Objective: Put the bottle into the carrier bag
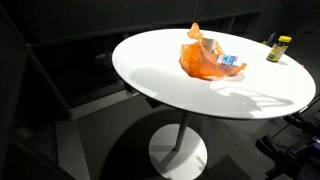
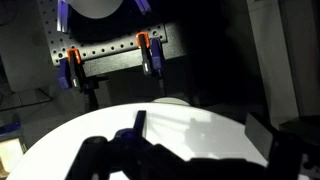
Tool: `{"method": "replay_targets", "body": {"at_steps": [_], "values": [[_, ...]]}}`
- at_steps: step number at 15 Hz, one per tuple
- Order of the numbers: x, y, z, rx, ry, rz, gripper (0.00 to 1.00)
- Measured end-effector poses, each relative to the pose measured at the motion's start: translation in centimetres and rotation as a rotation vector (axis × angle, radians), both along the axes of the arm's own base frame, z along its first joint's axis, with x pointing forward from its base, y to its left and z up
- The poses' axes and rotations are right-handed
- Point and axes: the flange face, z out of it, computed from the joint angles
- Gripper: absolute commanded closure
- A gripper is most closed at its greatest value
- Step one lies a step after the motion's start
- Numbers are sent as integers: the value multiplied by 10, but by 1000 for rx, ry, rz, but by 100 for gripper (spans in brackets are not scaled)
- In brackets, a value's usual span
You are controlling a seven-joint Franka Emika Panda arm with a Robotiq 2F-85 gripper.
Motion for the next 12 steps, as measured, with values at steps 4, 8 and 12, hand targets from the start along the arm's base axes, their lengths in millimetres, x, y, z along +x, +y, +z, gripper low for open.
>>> {"method": "replay_targets", "body": {"at_steps": [4, 8, 12], "values": [[0, 0, 0, 0, 0, 0, 0], [3, -9, 2, -56, -11, 10, 0], [13, -29, 16, -144, -33, 2, 0]]}}
